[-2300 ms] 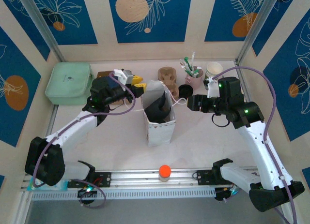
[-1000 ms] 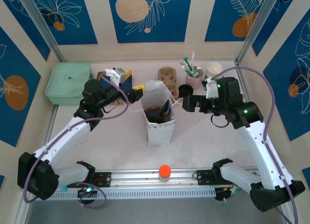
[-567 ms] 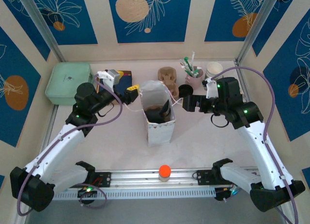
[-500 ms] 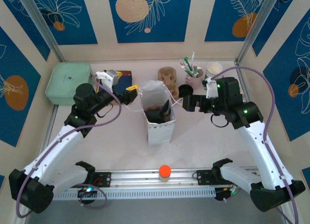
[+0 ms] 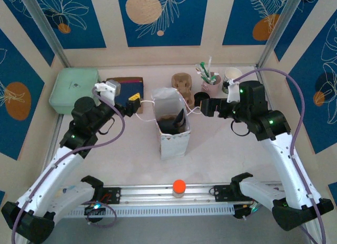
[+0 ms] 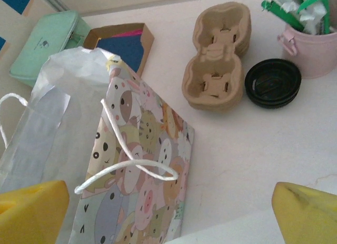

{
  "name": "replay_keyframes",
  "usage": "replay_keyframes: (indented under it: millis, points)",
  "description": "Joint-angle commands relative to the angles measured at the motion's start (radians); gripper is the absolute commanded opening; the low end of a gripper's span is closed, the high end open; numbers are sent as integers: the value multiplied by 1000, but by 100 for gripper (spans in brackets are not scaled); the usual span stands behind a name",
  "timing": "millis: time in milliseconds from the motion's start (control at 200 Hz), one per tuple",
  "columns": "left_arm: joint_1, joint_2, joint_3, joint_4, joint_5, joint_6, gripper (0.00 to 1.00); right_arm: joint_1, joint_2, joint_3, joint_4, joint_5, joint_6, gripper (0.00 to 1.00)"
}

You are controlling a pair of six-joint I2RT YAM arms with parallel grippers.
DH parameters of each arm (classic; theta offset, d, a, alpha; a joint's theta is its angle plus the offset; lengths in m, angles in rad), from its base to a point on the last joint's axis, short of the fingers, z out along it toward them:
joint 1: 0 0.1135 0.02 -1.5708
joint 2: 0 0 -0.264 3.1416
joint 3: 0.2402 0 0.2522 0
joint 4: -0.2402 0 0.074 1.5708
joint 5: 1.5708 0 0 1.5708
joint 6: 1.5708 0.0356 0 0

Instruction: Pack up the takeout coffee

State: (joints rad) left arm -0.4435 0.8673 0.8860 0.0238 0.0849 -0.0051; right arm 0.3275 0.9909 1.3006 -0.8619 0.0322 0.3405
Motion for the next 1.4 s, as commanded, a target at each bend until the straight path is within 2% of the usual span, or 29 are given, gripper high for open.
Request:
replay_keyframes:
  millis: [0,330,881,1111,1396]
  points:
    - [-8,-24,-13,-44,-70,44,100,5,-34,22,56,44,-31,99]
    - [-8,-53,-63,-67,-187,62,100,2,-65,0,79,115,-52,99]
    - [-8,-100,-175,-65,-245,5,100,0,-81,-78,131,155,-37,99]
    - [-8,-102,-207,-53,-267,-21,99,1,-192,-227,289,153,-47,99]
    - [-7,-104,-229,-51,-277,-48,99,-2,-210,-247,282,184,-50,99]
